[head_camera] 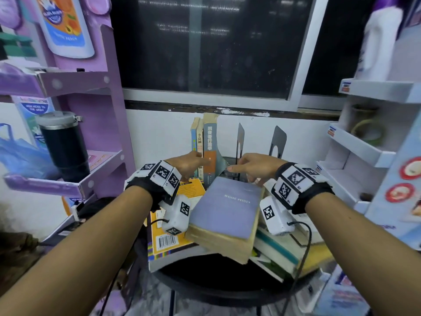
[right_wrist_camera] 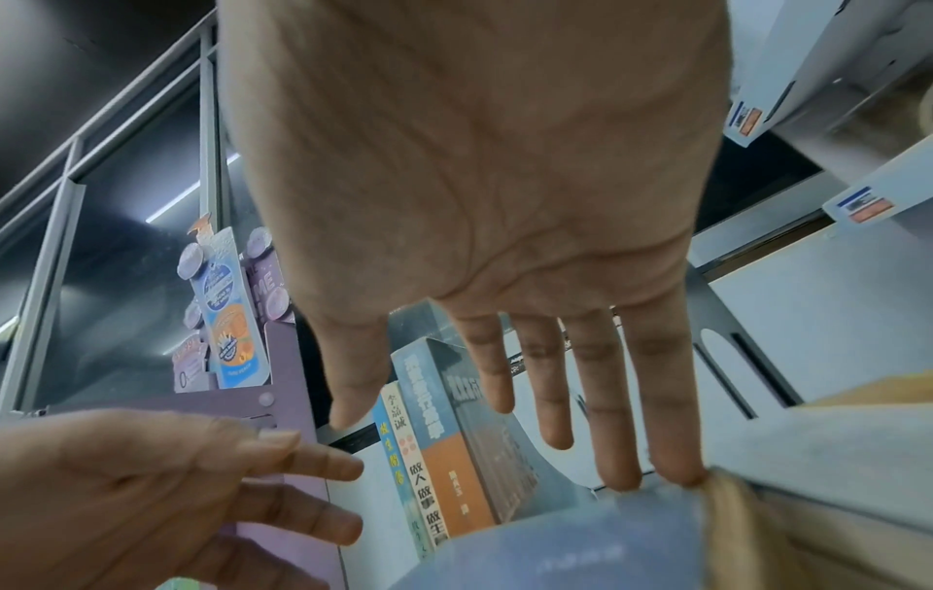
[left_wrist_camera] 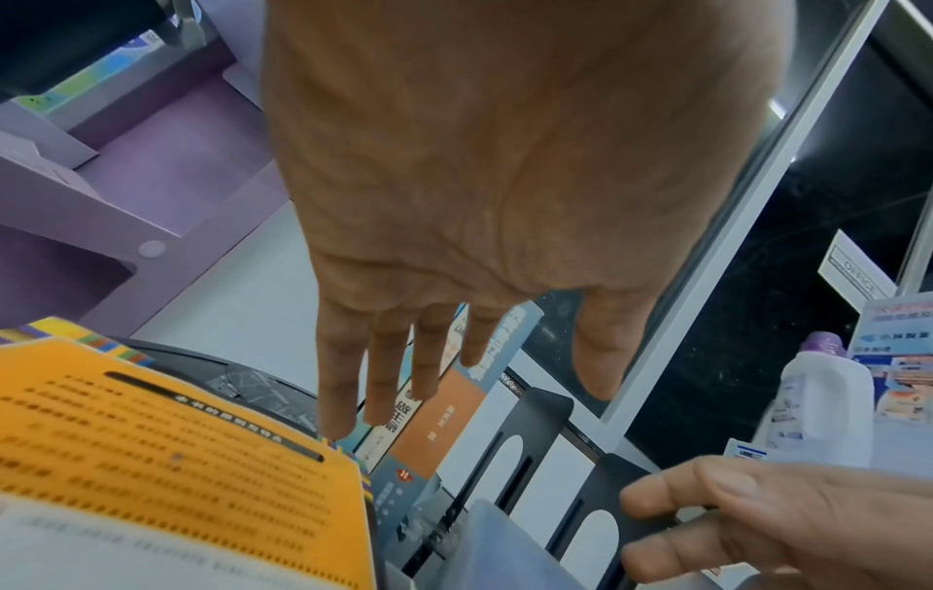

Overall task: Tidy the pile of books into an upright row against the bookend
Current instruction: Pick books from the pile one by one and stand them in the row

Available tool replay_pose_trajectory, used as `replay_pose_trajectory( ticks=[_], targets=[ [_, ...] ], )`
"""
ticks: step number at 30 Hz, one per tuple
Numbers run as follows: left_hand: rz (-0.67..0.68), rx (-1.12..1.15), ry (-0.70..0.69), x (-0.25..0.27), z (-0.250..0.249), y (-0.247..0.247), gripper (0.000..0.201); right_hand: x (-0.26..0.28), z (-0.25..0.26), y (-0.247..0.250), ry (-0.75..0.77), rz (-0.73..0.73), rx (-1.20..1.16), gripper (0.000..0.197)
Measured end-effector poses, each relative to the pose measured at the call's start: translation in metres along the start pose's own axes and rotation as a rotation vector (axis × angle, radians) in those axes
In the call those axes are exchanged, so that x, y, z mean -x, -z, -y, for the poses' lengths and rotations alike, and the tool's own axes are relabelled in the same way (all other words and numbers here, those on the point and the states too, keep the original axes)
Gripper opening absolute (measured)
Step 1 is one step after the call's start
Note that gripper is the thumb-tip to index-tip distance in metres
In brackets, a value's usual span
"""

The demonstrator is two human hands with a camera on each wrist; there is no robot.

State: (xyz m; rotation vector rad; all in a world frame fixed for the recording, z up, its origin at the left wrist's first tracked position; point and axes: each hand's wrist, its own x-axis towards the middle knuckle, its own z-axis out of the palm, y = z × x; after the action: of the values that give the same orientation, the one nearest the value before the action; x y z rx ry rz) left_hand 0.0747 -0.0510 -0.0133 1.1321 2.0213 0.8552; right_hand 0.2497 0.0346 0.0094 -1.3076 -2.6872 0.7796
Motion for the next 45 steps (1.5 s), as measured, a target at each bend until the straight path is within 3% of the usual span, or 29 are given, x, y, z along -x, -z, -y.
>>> replay_pose_trajectory(
  ticks=[12, 14, 18, 24, 27, 29, 35, 41, 45],
  targets=[
    [0.243, -0.187, 0.104, 0.020, 0.005, -0.030, 0.056, 0.029, -0.024, -0.007, -0.235, -0.104, 0.062, 0.047],
    [0.250, -0.207, 0.108, 0.018, 0.007, -0.031, 0.059, 0.031, -0.025, -0.006, -0.251, -0.054, 0.102, 0.061],
    [0.264, -0.207, 0.113, 0.016, 0.009, -0.031, 0.057, 0.035, -0.020, -0.013, -0.323, 0.138, -0.032, 0.084],
    [0.330, -0.243, 0.094, 0.020, 0.005, -0.031, 0.036, 0.040, -0.018, -0.018, -0.315, 0.197, -0.191, 0.073],
    [0.288, -0.221, 0.077, 0.025, 0.005, -0.032, 0.010, 0.042, -0.020, -0.018, -0.321, 0.223, -0.283, 0.047],
    [0.270, -0.212, 0.058, 0.029, 0.005, -0.032, 0.011, 0.042, -0.022, -0.019, -0.312, 0.211, -0.318, 0.045],
    [0.184, 0.004, 0.013, 0.029, 0.013, -0.027, 0.048, 0.041, -0.022, -0.026, -0.252, 0.118, -0.459, 0.042],
    [0.030, 0.149, -0.108, 0.035, 0.009, -0.018, 0.057, 0.046, -0.011, -0.012, -0.189, 0.011, -0.508, 0.016],
    [-0.046, 0.261, -0.202, 0.035, 0.004, -0.008, 0.066, 0.042, 0.002, -0.007, -0.122, -0.148, -0.491, 0.038]
  ],
)
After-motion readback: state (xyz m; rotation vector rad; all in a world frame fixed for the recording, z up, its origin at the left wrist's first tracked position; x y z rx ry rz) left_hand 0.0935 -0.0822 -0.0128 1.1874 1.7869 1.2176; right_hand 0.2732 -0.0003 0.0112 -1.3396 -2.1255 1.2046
